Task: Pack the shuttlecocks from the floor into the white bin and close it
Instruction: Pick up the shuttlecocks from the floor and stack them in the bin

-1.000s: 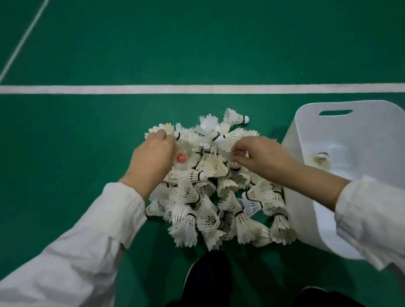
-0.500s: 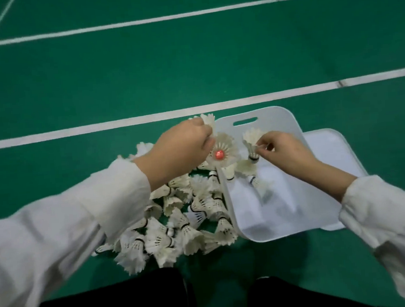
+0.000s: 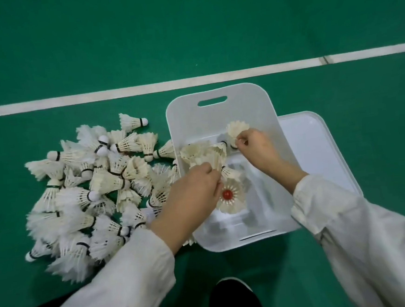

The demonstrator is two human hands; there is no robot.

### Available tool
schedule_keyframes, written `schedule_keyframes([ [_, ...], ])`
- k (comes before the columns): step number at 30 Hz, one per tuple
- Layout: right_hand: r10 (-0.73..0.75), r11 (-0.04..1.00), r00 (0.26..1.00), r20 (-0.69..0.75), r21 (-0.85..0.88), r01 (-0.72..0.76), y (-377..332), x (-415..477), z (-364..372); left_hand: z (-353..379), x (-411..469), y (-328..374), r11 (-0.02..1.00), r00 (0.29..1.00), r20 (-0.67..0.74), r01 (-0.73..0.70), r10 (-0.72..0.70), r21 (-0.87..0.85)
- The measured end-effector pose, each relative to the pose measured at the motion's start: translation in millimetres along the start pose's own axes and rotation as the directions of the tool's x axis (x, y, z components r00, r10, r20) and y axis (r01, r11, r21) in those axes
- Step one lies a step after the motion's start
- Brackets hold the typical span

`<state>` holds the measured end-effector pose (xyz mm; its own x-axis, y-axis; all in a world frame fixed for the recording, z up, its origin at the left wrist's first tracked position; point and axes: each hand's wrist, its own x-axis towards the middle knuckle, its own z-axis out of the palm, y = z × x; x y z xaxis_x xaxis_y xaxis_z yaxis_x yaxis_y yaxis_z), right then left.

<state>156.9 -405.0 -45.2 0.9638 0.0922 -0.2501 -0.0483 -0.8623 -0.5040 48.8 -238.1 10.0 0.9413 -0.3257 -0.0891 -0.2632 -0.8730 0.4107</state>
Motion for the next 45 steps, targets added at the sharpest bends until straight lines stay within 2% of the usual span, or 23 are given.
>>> schedule_keyframes([
  [2,0.021,1.0,1.0,0.0,-0.018,-0.021,5.2,19.0,5.9,9.2,-1.7,-2.1,1.0,1.0,-0.003,0.029,-0.029,0.004],
  [6,0.092,0.992,0.989,0.114,-0.094,-0.081,15.4,40.9,23.8,17.5,-3.0,-4.5,0.998,0.998,0.007,0.061,-0.061,0.016],
  [9,0.068,0.991,0.988,0.138,-0.128,-0.05,16.8,42.5,29.2,17.2,-0.7,-5.5,0.998,0.999,0.001,0.054,-0.054,0.008],
  [12,-0.061,0.984,0.993,0.096,-0.163,0.076,6.9,23.9,12.2,15.3,2.6,-5.2,0.998,0.998,-0.01,0.057,-0.057,-0.004],
  [15,-0.298,0.954,0.954,0.006,0.017,0.298,-9.2,-23.0,-16.6,14.7,5.3,-4.0,0.997,0.997,-0.023,0.074,-0.074,-0.022],
  [17,-0.427,0.901,0.902,0.064,0.11,0.419,-11.9,-63.3,-30.1,13.4,6.9,-2.9,0.995,0.995,-0.04,0.094,-0.096,-0.041],
  [20,-0.444,0.896,0.866,0.229,0.103,0.432,-7.8,-107.7,-36.3,9.1,9.0,-1.6,0.979,0.985,-0.039,0.161,-0.167,-0.128],
  [23,-0.419,0.901,0.846,0.33,0.04,0.431,-2.9,-115.5,-31.2,6.8,9.4,-2.7,0.966,0.977,-0.062,0.192,-0.205,-0.172],
  [27,-0.484,0.852,0.822,0.3,-0.052,0.521,-5.0,-105.1,-27.0,2.0,9.3,-4.1,0.965,0.975,-0.044,0.208,-0.218,-0.16],
  [32,-0.317,0.941,0.943,0.102,-0.085,0.326,3.1,-70.6,-53.3,-9.4,8.8,-16.6,0.973,0.983,-0.007,0.182,-0.185,-0.141],
  [36,-0.215,0.974,0.977,-0.006,-0.071,0.214,-4.5,-23.7,-40.2,-5.4,9.9,-11.2,0.99,0.989,0.075,0.131,-0.127,-0.045],
  [38,-0.196,0.979,0.981,-0.007,-0.052,0.195,-13.7,6.3,-18.0,-2.5,9.3,-7.4,0.993,0.986,0.123,0.113,-0.111,-0.01],
  [40,-0.163,0.981,0.986,0.025,-0.106,0.165,-19.8,33.0,7.5,-3.4,8.0,-4.0,0.996,0.983,0.157,0.088,-0.09,0.02],
  [42,-0.099,0.971,0.99,0.098,-0.209,0.118,-18.7,50.3,29.4,-5.5,6.5,-2.0,0.997,0.98,0.183,0.069,-0.075,0.041],
  [45,0.01,0.961,0.974,0.228,-0.272,0.054,-14.6,59.0,50.2,-6.9,7.1,-5.4,0.995,0.976,0.204,0.062,-0.076,0.074],
])
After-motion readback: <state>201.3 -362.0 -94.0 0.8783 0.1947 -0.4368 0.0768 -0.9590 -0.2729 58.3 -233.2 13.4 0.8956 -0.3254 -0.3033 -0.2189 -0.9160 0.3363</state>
